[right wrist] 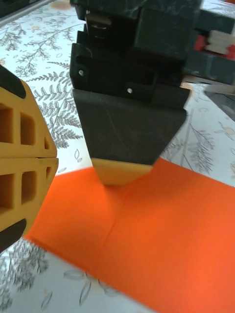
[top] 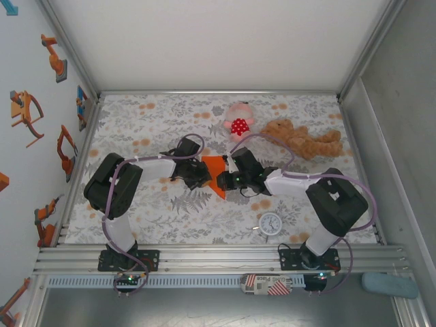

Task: Fold a paper plane with a square sheet of paper (pick it up from the middle)
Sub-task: Third fold the triangle at the center of the table.

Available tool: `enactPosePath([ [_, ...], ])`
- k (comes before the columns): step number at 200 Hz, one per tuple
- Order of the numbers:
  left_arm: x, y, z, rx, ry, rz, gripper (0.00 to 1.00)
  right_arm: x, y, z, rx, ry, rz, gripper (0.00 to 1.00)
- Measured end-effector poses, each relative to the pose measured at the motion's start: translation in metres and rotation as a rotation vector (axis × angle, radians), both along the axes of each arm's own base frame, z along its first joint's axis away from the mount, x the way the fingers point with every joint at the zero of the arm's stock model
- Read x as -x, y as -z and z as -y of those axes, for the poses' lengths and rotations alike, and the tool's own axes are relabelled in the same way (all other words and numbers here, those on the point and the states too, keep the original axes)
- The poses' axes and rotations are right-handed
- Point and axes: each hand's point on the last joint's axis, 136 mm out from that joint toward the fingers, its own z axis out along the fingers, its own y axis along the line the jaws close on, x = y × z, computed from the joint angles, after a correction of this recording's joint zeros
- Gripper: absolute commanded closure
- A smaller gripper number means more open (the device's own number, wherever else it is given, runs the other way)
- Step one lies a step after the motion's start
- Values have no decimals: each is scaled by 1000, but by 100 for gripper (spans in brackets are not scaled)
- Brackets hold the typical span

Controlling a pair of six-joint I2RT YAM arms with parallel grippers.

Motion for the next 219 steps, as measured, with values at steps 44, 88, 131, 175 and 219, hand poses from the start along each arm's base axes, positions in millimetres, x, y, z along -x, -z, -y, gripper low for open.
enactPosePath([
  [44, 0, 0, 1, 5, 1, 2, 91, 11, 25, -9, 9, -29, -70, 100],
  [88, 0, 0, 1, 5, 1, 1, 91, 9, 31, -13, 12, -23, -91, 100],
  [131, 0, 0, 1, 5, 2, 1, 91, 2, 26, -19, -4, -24, -73, 100],
  [175, 0, 0, 1, 5, 2, 0, 91, 4, 38, -17, 20, -22, -97, 100],
  [219, -1, 0, 2, 9, 4, -2, 91, 4, 39, -16, 25, -20, -97, 100],
])
